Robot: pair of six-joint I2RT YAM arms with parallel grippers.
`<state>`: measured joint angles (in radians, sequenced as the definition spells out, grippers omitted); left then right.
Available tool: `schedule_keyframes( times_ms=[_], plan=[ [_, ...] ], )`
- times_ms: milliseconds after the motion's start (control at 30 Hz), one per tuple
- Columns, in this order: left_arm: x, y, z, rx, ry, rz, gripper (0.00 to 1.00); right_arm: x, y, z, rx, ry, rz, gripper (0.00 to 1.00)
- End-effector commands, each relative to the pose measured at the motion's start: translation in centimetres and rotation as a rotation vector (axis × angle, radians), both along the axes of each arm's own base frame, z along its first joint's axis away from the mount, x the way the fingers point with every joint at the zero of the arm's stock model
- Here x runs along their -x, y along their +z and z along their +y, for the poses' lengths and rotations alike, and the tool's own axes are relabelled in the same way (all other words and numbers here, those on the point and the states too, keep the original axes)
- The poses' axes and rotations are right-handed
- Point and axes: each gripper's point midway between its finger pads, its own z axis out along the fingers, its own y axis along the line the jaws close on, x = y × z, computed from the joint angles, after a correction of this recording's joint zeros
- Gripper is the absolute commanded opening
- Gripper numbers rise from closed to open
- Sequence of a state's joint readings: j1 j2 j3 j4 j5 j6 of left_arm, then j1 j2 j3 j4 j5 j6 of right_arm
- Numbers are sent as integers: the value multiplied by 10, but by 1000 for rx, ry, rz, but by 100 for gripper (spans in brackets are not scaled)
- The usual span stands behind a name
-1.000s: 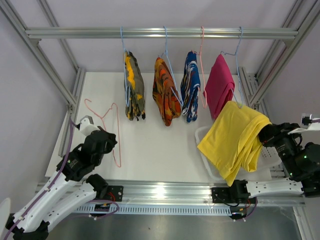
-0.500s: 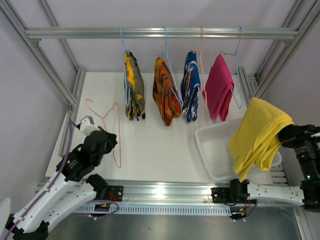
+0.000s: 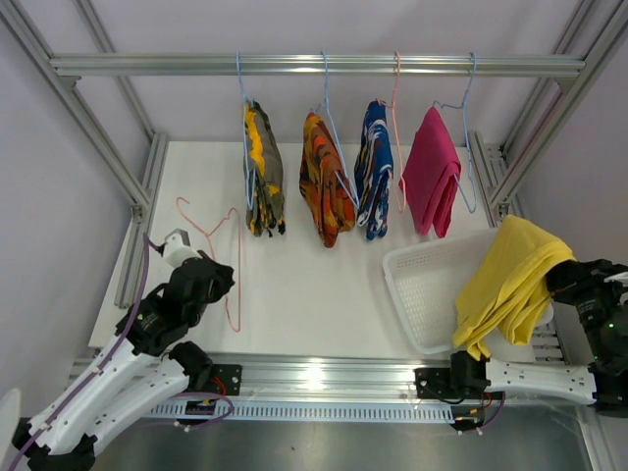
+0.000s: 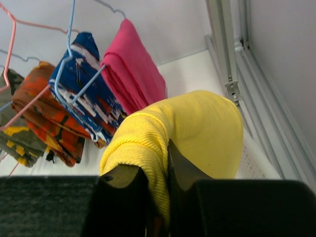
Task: Remove the trousers from the hanger
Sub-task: Place the trousers in the bin.
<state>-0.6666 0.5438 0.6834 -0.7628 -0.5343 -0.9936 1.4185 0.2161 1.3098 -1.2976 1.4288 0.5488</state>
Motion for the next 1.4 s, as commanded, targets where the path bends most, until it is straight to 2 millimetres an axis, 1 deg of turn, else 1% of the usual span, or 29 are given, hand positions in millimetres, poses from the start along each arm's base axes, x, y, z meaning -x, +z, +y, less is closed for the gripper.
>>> schedule_keyframes(
  times_ms=[0,33,67,100,133,167,233,267,300,333,433,467,500,533,567,667,767,833,867,900,967,1000,1033,1100,1167,1200,1300,1333,1367],
  plan=[
    [-3,7,-8,35,-30,-39,0,-2,-13,11,-137,38,18,18],
    [-3,7,-8,35,-32,-41,1,-2,-16,21,-133,71,30,29],
    [-3,6,-8,35,-32,-41,1,-3,-19,30,-125,94,37,30],
    [-3,6,-9,37,-34,-44,1,-4,-24,45,-110,108,43,28],
    [-3,5,-9,36,-36,-43,0,-5,-23,52,-87,127,42,22],
    [-3,4,-10,36,-40,-40,1,-6,-22,59,-112,148,50,22],
    [-2,4,-10,37,-46,-36,1,-9,-18,69,-69,136,43,21],
    [-2,3,-11,38,-47,-34,1,-10,-16,75,-56,147,40,23],
    [-2,2,-11,39,-49,-33,1,-10,-15,80,-40,151,39,30],
    [-1,2,-10,39,-49,-36,1,-11,-13,86,-26,150,36,55],
    [0,0,-9,36,-51,-38,0,-11,-11,102,-20,190,34,87],
    [0,0,-9,33,-52,-38,1,-11,-10,106,-23,202,35,93],
    [0,0,-9,35,-52,-41,1,-10,-6,112,-51,222,33,97],
    [0,1,-9,34,-55,-42,1,-10,-5,115,-10,239,27,99],
    [1,0,-10,34,-58,-38,0,-9,3,122,-54,249,22,100],
    [1,0,-12,37,-66,-36,1,-8,14,131,-37,276,8,100],
    [1,-2,-12,34,-72,-34,1,-10,17,124,-58,242,2,99],
    [1,-2,-12,33,-74,-35,0,-12,15,119,-67,225,0,89],
    [1,-1,-12,33,-74,-38,1,-12,10,117,-90,221,4,80],
    [1,1,-12,34,-75,-45,0,-12,6,116,-84,219,5,60],
    [1,1,-12,35,-77,-47,1,-12,1,116,-102,213,7,41],
    [1,2,-12,36,-77,-50,1,-12,-5,119,-126,207,9,26],
    [1,3,-13,43,-79,-55,1,-12,-8,121,-126,205,10,22],
    [1,6,-15,53,-89,-60,1,-10,-16,131,-117,208,13,19],
    [0,8,-17,61,-95,-68,1,-9,-20,138,-101,213,17,18],
    [0,9,-18,62,-98,-72,0,-8,-23,146,-80,216,19,20],
    [-2,14,-21,75,-110,-89,0,-7,-25,158,-36,202,12,22],
    [-2,15,-22,77,-115,-90,0,-6,-26,168,10,197,6,22],
    [-3,16,-24,81,-119,-92,0,-6,-26,172,33,191,2,21]
  ],
)
